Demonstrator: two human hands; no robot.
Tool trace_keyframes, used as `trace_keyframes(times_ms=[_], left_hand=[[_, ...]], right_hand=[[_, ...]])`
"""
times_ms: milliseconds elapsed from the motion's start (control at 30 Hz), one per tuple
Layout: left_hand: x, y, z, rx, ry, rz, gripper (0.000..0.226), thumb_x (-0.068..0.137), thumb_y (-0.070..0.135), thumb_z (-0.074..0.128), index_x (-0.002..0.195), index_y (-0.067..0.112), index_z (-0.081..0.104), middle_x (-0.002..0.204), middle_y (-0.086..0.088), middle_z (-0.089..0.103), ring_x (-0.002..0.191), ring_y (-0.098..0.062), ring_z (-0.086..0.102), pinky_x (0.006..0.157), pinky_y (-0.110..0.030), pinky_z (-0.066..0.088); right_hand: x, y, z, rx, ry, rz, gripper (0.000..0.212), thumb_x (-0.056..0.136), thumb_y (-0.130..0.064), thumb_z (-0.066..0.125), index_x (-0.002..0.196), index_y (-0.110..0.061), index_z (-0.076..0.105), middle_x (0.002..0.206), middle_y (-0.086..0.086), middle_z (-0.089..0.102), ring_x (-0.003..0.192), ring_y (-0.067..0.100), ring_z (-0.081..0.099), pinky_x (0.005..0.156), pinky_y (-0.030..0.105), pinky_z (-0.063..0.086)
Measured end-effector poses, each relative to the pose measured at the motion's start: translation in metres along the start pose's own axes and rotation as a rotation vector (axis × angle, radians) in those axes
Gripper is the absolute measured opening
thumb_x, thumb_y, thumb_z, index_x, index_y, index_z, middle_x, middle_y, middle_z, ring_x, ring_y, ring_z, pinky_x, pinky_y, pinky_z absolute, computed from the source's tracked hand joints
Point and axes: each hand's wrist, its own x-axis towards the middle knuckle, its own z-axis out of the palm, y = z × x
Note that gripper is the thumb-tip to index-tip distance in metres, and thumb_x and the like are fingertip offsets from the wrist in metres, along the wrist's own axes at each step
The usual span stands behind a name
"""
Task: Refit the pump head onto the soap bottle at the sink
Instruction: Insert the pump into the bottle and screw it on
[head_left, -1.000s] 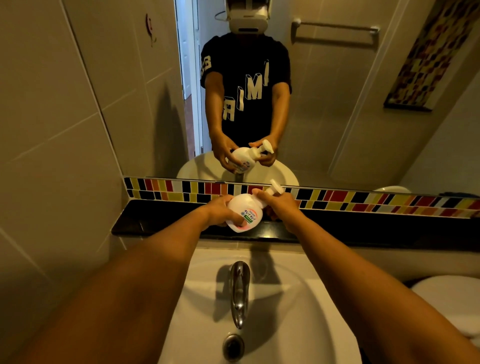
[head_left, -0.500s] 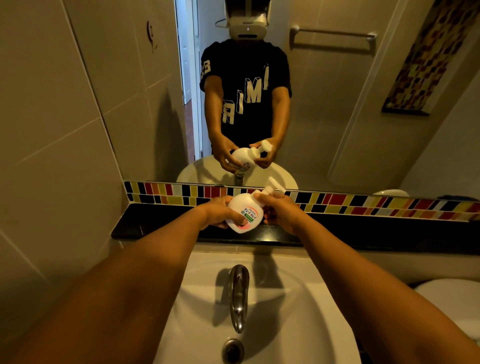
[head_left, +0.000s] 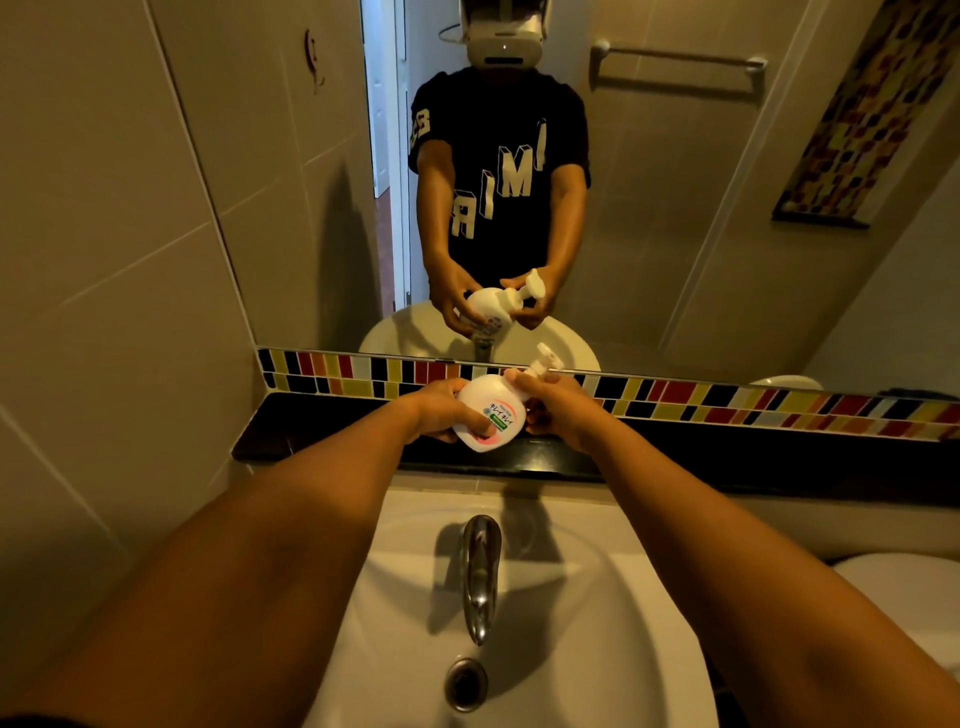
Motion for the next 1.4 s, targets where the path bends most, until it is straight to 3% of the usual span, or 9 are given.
trace_keyframes(times_ms=[100, 267, 467, 667, 867, 933, 1067, 1267, 1400], left_hand=[[-0.001, 0.000, -0.001, -0.001, 0.006, 0.000, 0.060, 0.072, 0.018, 0.083, 0.125, 0.020, 0.055, 0.121, -0.008, 0.065, 0.112, -0.028, 0.062, 0.095, -0.047, 0.055], [-0.002, 0.000, -0.007, -0.003, 0.010, -0.002, 0.062, 0.072, 0.016, 0.082, 0.127, 0.020, 0.054, 0.120, -0.007, 0.065, 0.112, -0.028, 0.061, 0.092, -0.044, 0.055], [-0.001, 0.003, -0.003, 0.040, 0.006, 0.006, 0.060, 0.074, 0.017, 0.082, 0.127, 0.018, 0.054, 0.120, -0.007, 0.064, 0.111, -0.028, 0.061, 0.094, -0.045, 0.055], [-0.002, -0.001, -0.006, 0.017, 0.009, 0.004, 0.061, 0.073, 0.015, 0.082, 0.127, 0.018, 0.054, 0.123, -0.009, 0.065, 0.112, -0.028, 0.061, 0.095, -0.047, 0.054], [-0.003, 0.003, -0.002, 0.016, 0.011, 0.013, 0.061, 0.073, 0.016, 0.082, 0.127, 0.018, 0.054, 0.122, -0.009, 0.065, 0.109, -0.027, 0.062, 0.089, -0.042, 0.057], [-0.003, 0.003, -0.004, 0.010, 0.013, 0.015, 0.061, 0.073, 0.015, 0.082, 0.128, 0.018, 0.054, 0.122, -0.009, 0.065, 0.108, -0.026, 0.062, 0.087, -0.041, 0.057], [-0.005, 0.003, -0.010, 0.001, 0.020, 0.008, 0.060, 0.074, 0.013, 0.081, 0.128, 0.019, 0.053, 0.121, -0.008, 0.064, 0.112, -0.028, 0.061, 0.088, -0.040, 0.057], [-0.007, 0.008, -0.006, 0.005, 0.003, 0.019, 0.057, 0.074, 0.014, 0.081, 0.125, 0.019, 0.056, 0.119, -0.007, 0.065, 0.106, -0.025, 0.063, 0.083, -0.037, 0.058], [-0.008, 0.006, -0.008, -0.001, 0.008, 0.013, 0.057, 0.074, 0.013, 0.081, 0.124, 0.020, 0.055, 0.119, -0.008, 0.065, 0.109, -0.027, 0.062, 0.088, -0.040, 0.057]], right_hand=[[0.000, -0.003, 0.000, -0.005, -0.020, -0.003, 0.050, 0.086, -0.050, 0.065, 0.117, -0.010, 0.061, 0.096, 0.011, 0.068, 0.081, 0.022, 0.061, 0.069, 0.030, 0.051], [-0.001, -0.005, -0.009, 0.107, -0.134, 0.027, 0.029, 0.091, -0.019, 0.062, 0.119, -0.011, 0.058, 0.098, 0.016, 0.065, 0.074, 0.020, 0.059, 0.067, 0.031, 0.052], [-0.001, -0.005, -0.002, 0.021, -0.035, 0.011, 0.052, 0.084, -0.053, 0.066, 0.112, -0.009, 0.063, 0.087, 0.013, 0.069, 0.065, 0.018, 0.061, 0.063, 0.029, 0.054], [-0.004, -0.004, -0.012, 0.077, -0.156, 0.033, 0.037, 0.091, -0.024, 0.063, 0.123, -0.009, 0.054, 0.098, 0.016, 0.066, 0.073, 0.019, 0.062, 0.069, 0.031, 0.054], [-0.007, -0.009, -0.003, 0.047, -0.055, 0.030, 0.047, 0.086, -0.048, 0.067, 0.112, -0.009, 0.062, 0.085, 0.010, 0.067, 0.070, 0.019, 0.060, 0.069, 0.030, 0.054], [-0.008, -0.010, -0.003, 0.069, -0.103, 0.032, 0.045, 0.087, -0.045, 0.066, 0.117, -0.011, 0.059, 0.090, 0.011, 0.066, 0.073, 0.020, 0.058, 0.070, 0.031, 0.053], [-0.006, -0.010, -0.010, 0.128, -0.176, 0.054, 0.035, 0.091, -0.020, 0.064, 0.124, -0.013, 0.055, 0.104, 0.015, 0.066, 0.077, 0.020, 0.060, 0.072, 0.033, 0.054], [-0.008, -0.013, -0.003, 0.088, -0.107, 0.067, 0.052, 0.086, -0.047, 0.067, 0.118, -0.007, 0.061, 0.081, 0.009, 0.065, 0.066, 0.016, 0.058, 0.065, 0.028, 0.053], [-0.009, -0.012, -0.008, 0.125, -0.162, 0.069, 0.048, 0.088, -0.040, 0.067, 0.125, -0.013, 0.054, 0.096, 0.013, 0.065, 0.072, 0.018, 0.060, 0.067, 0.030, 0.055]])
